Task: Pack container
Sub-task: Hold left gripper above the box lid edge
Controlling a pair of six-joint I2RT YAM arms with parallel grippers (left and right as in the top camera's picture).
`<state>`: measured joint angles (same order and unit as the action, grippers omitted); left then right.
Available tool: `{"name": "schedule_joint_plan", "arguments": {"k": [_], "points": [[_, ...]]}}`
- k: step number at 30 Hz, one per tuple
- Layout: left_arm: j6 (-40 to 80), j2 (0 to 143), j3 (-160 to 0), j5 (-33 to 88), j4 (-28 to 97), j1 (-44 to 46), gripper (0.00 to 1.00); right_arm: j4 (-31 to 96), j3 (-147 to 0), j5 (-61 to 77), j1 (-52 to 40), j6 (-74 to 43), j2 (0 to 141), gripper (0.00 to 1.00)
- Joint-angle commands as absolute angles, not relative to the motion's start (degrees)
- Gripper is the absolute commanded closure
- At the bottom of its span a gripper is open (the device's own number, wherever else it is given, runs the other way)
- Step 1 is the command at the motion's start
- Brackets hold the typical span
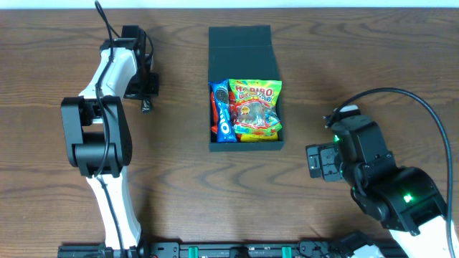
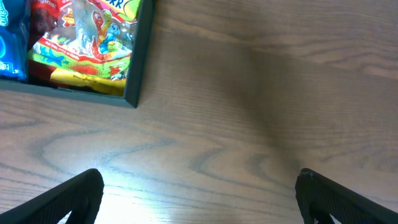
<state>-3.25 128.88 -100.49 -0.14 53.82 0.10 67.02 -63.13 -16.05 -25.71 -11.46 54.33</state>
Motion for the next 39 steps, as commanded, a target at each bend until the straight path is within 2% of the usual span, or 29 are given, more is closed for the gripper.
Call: {"name": "schedule_joint_plan", "arguments": {"k": [1,9,18,27,39], "points": [[-1.50,127.92,-103.11,0.51,55.86,0.05,0.94,67.02,-63.09,-16.10,-24.73,-11.09,54.02,0.01],[-0.19,115.26,-104.16,7.51,59.40,2.52,0.94,66.87,-63.09,-16.10,-24.73,-11.09,54.02,0.01],[10.92,101.41,-104.16,6.33,60.84,17.50,0.94,66.83,-63.09,-16.08,-24.73,-11.11,54.00,0.01],[27.68,105.58,-104.27,4.73,53.91,32.34,0.94,67.11,-63.09,-16.05,-24.73,-12.21,54.00,0.01],[30.06,119.22,-104.25,6.22,57.06,34.44,0.94,67.29,-63.09,-16.05,-24.73,-12.21,54.00,0.01]]}}
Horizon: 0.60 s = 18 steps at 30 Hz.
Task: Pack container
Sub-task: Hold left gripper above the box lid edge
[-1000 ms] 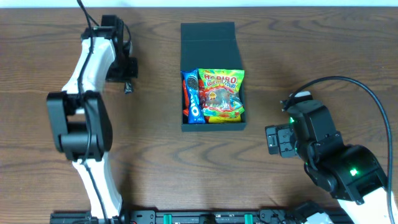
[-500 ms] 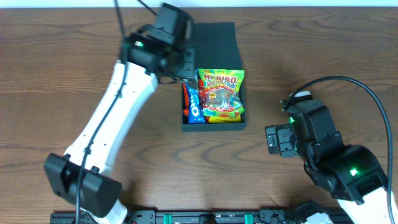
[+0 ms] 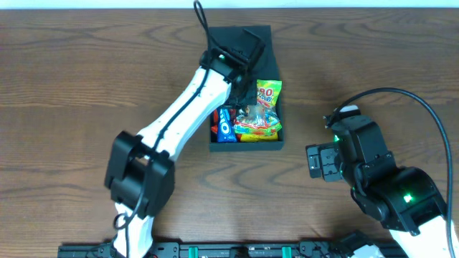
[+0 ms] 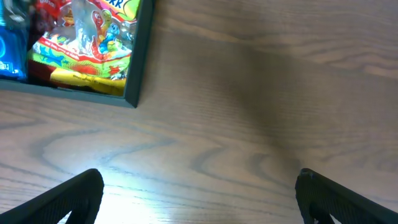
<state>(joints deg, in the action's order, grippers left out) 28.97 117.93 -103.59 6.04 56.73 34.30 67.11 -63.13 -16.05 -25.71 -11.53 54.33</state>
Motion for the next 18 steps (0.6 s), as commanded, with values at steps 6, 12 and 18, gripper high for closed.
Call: {"name": "schedule_joint_plan", "arguments": {"k": [6,12,18], "points": [[31.33,121.99,-104.25,6.13,57.10,34.54,0.94,67.29,-63.09,-16.05,-24.73,-12.21,54.00,0.01],[31.27,122.50,-104.25,5.37,57.04,34.63,0.83,67.29,-63.09,-16.05,-24.73,-12.19,54.00,0.01],[30.85,122.43,-104.27,5.52,57.23,34.65,0.79,67.29,-63.09,-16.05,-24.73,-12.19,54.00,0.01]]}}
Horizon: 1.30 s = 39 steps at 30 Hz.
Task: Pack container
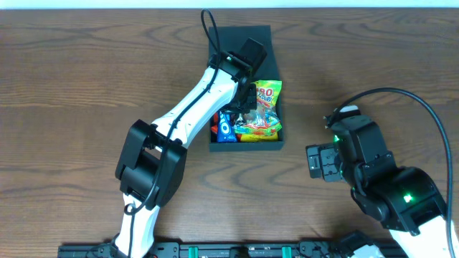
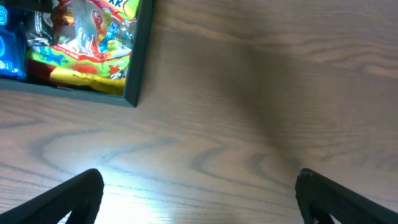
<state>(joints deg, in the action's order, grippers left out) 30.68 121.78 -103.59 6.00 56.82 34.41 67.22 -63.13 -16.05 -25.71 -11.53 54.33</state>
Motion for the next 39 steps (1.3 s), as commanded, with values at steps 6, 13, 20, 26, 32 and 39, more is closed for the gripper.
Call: {"name": "schedule_joint_plan", "arguments": {"k": [6,13,20,26,32,39], "points": [[30.83,121.51,-104.44,6.04,57.58,34.65,0.79,67.29,-63.09,-16.05,-24.73,-12.19,54.00,0.01],[30.81,115.70,-105.30,7.16,59.75,34.65,0.76,67.29,-63.09,-16.03,-24.73,-12.21,54.00,0.01],[25.91,103.44,-106.04,5.17,58.04,33.65,0.20,67.29,-63.09,-16.03,-24.73,-12.21,54.00,0.01],[25.04,101.16,-106.28,11.09,54.04,21.56,0.05,67.29,-63.09,-15.16,-24.73,-12.16,54.00,0.01],[25.39,109.80,-106.30,34.87,44.03,3.20,0.05,67.24,-63.09,-15.18,-24.73,-12.14,54.00,0.01],[31.03,121.56,-106.30,42.04,35.35,3.11,0.04,67.02,-63.09,-15.18,-24.73,-12.16,54.00,0.01]]}}
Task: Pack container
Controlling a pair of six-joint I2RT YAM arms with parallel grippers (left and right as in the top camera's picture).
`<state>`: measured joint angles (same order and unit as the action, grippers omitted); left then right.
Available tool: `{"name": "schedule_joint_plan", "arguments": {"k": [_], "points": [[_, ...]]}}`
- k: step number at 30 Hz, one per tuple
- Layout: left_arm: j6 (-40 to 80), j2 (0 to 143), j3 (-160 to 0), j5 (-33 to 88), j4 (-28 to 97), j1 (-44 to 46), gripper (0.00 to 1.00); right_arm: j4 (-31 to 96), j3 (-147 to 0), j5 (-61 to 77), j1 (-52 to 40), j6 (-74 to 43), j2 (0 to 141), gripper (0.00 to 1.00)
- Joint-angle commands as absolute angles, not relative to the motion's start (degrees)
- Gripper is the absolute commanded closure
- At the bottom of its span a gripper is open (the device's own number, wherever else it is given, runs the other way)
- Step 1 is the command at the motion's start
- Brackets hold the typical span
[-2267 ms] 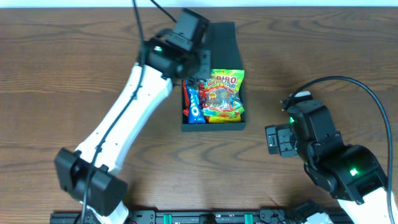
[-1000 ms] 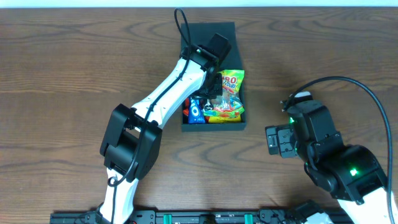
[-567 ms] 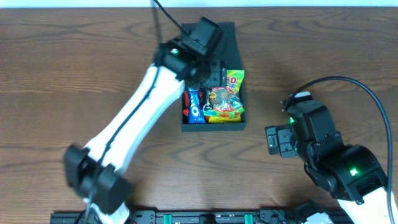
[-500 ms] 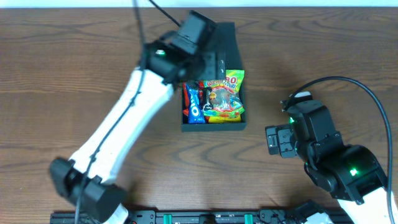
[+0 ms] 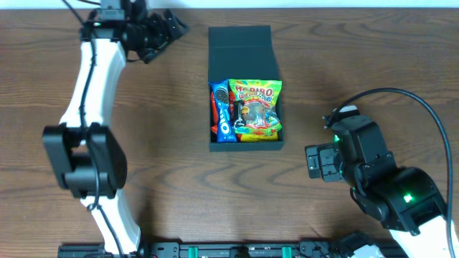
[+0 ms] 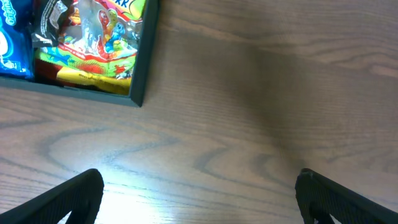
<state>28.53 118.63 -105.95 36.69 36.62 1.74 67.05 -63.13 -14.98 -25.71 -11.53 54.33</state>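
Note:
The black box (image 5: 244,145) lies mid-table with its lid (image 5: 240,36) folded back. Inside are a blue Oreo pack (image 5: 224,118), a Haribo bag (image 5: 259,107) and a small dark packet (image 5: 239,111) lying on the bag's left side; the packet (image 6: 53,18) and the bag (image 6: 93,43) also show in the right wrist view. My left gripper (image 5: 176,25) is over bare table left of the lid, fingers apart, holding nothing. To the right of the box, my right gripper (image 6: 199,199) is open over bare wood, also seen from overhead as right gripper (image 5: 315,161).
The left arm (image 5: 90,93) stretches along the table's left side up to the far edge. The right arm's body (image 5: 387,186) fills the near right corner, its cable (image 5: 430,115) looping above it. The box's near right corner (image 6: 138,99) lies ahead-left of the right fingers.
My left gripper was down in the box over the snacks; now it is outside, at the far left of the lid. A dark packet now lies on the Haribo bag. The box has shifted slightly.
At first my left gripper was at the far left of the table, away from the box. Then it was over the box, then low among the snacks. Now it is back outside at the far left and a dark packet lies in the box. The right arm stayed put.

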Motion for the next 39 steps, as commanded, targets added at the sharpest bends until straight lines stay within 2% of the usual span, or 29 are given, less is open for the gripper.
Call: {"name": "schedule_joint_plan", "arguments": {"k": [1,10,17,30,39], "points": [[31.75,122.93,-106.30,42.04,34.72,3.55,0.04,67.05,-63.09,-15.18,-24.73,-12.14,54.02,0.01],[32.21,132.64,-106.30,42.09,32.38,9.02,0.04,67.26,-63.09,-15.18,-24.73,-12.14,54.02,0.01],[32.42,133.75,-106.30,42.17,29.36,12.01,0.04,67.72,-63.09,-15.18,-24.73,-12.14,54.02,0.01],[29.02,133.71,-106.39,59.88,14.28,12.78,0.04,67.72,-63.09,-15.18,-24.73,-12.14,54.00,0.01],[21.08,132.64,-111.02,61.69,13.89,12.64,0.04,67.72,-63.09,-15.20,-24.73,-12.12,54.02,0.01]]}}
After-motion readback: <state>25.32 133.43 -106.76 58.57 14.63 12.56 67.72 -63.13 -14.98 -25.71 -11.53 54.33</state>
